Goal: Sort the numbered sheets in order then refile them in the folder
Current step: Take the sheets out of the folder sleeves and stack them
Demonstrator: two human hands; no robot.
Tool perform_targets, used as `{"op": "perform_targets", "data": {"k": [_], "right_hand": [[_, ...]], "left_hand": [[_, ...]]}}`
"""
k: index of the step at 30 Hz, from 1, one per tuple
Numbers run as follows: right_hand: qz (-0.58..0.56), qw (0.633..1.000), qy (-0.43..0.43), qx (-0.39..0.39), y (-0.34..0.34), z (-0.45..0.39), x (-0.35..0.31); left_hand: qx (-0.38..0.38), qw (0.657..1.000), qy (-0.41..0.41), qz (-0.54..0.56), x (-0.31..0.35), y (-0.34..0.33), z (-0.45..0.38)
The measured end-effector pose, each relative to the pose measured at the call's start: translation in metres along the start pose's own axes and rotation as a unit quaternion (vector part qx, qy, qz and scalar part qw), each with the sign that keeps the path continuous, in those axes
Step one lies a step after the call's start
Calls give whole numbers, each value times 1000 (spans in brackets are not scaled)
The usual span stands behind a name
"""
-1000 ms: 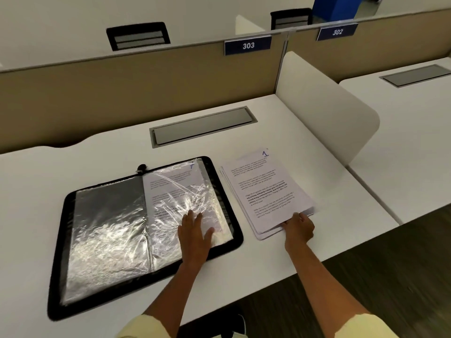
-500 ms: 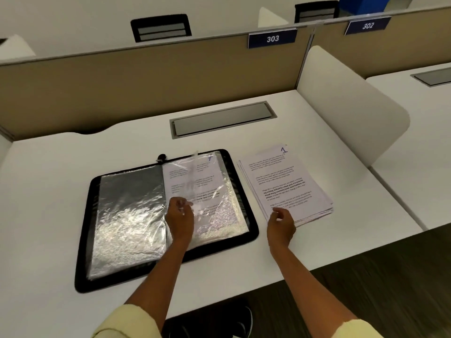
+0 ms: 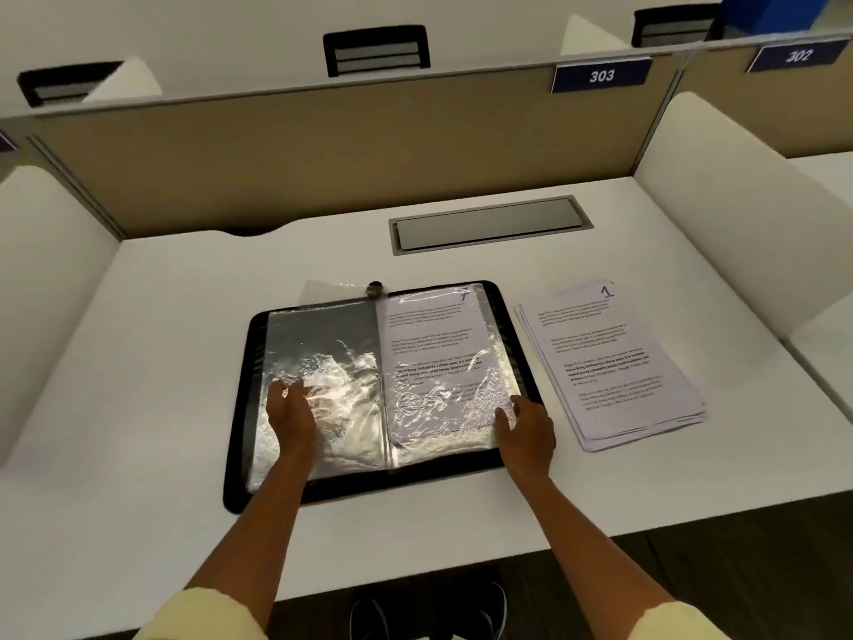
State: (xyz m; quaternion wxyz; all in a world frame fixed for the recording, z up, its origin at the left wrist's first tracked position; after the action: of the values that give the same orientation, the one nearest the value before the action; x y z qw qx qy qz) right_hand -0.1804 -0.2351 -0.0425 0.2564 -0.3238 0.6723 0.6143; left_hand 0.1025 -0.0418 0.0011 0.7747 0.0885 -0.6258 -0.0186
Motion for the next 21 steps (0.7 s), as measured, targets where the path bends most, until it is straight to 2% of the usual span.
{"op": "perform_targets", "data": {"k": [6,10,16,21], "right_hand": [[16,999,-23,22,-4,4,-7],[17,998,-46,31,-7,4,-7],[-3,995,-77,57,-5,6,-17],[-12,995,-71,66,-2,8,-18]], "left_hand": [[-26,995,91,12,-2,43,-32],[-97,991,84,-35,-6,67,-53],[-93,976,-43,-191,-18,86,-78],[-55,937,-171,-299,-23,81,-79]]}}
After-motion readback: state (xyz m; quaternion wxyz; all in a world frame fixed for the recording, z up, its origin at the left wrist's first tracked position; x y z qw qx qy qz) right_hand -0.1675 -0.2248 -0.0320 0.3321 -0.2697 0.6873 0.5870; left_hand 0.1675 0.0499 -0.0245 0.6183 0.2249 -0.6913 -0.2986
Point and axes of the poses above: each hand's wrist, its own z-axis away from the middle knuckle, its own y-axis out of the back of the hand, x = y × z, the point moved 3 cm from there along -z, towards the middle knuckle, and after that the axes turned 13 degrees about x, right-handed, at the moved point
